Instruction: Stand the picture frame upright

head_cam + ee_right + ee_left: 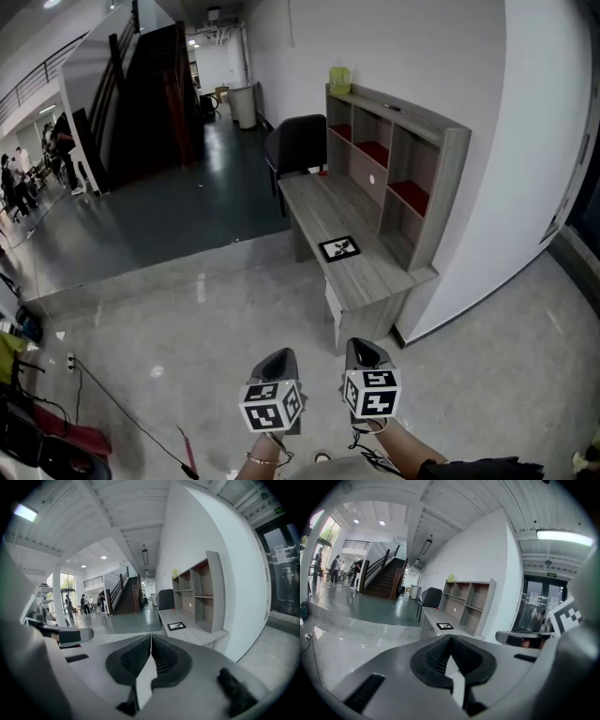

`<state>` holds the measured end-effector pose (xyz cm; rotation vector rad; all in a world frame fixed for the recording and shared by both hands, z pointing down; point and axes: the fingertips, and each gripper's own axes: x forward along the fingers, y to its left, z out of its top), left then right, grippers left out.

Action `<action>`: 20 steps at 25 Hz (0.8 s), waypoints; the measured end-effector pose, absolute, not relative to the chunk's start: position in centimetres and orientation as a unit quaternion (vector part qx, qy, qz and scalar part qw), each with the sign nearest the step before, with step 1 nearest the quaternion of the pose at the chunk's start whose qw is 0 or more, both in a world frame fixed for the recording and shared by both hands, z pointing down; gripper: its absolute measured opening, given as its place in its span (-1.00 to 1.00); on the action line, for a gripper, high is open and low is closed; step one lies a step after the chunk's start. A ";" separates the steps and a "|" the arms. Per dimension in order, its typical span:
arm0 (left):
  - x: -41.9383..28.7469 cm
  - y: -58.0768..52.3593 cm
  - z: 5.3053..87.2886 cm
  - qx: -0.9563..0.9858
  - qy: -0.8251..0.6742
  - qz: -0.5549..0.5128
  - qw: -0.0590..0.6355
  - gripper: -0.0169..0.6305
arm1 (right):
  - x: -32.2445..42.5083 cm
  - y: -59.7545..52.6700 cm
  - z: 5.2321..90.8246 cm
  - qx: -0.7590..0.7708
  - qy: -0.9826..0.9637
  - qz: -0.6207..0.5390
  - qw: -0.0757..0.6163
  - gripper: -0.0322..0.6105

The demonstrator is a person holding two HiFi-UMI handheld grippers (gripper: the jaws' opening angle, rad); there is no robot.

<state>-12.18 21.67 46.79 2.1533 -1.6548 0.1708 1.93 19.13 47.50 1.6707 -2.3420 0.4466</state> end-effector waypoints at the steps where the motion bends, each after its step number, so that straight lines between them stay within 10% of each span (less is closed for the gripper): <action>1: -12.2 21.1 46.8 0.774 -0.595 0.063 0.208 -0.91 | 1.8 18.5 47.6 0.569 -0.800 0.153 0.115 -0.80; 20: -11.9 15.1 48.3 0.781 -0.583 0.084 0.209 -0.91 | 2.5 13.0 49.9 0.574 -0.789 0.173 0.131 -0.80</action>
